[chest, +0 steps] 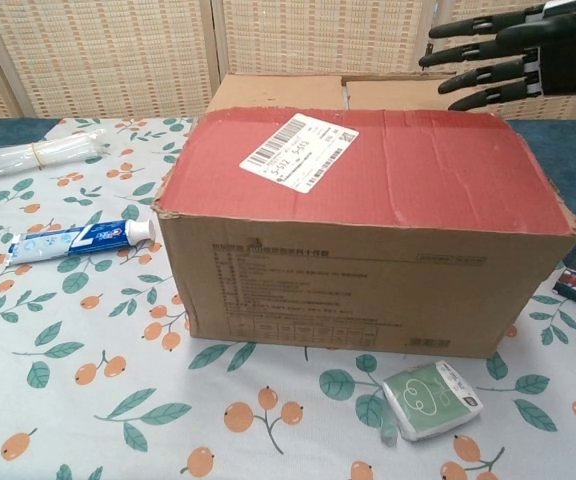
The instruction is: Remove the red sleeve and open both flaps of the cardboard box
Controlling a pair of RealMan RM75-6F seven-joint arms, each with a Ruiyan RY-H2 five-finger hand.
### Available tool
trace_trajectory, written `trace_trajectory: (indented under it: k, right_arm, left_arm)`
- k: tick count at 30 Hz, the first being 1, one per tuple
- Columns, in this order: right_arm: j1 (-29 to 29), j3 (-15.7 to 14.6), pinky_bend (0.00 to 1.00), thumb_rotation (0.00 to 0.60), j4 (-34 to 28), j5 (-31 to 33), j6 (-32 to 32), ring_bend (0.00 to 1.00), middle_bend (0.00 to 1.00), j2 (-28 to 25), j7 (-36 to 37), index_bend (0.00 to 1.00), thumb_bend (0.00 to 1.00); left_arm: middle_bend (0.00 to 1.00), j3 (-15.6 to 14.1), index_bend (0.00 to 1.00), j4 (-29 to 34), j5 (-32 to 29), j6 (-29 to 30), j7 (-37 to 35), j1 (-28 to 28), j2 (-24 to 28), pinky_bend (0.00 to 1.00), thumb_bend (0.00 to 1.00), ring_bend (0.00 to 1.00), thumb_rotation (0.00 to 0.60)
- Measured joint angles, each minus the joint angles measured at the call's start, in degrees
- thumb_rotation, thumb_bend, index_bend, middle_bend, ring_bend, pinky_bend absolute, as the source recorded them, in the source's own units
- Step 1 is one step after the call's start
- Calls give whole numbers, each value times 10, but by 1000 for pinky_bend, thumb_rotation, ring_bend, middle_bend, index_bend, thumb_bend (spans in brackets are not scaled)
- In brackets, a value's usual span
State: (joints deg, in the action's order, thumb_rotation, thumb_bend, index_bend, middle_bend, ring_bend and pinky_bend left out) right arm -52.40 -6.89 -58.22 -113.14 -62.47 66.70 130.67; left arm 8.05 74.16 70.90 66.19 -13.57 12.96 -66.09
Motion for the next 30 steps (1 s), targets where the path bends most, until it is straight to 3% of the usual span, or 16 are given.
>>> trace_trajectory:
  k: [7,30]
  right_arm:
    - [-13,-35,247,600,37,9,-33,237,114,25,15,56,397]
    - [-25,-75,247,600,39,53,-55,235,110,30,-15,56,397]
  left_arm:
    - [0,0,0,2,1,2,1,-1,1,0,253,0,600]
    - [0,0,0,1,2,0,2,0,0,0,253,0,600]
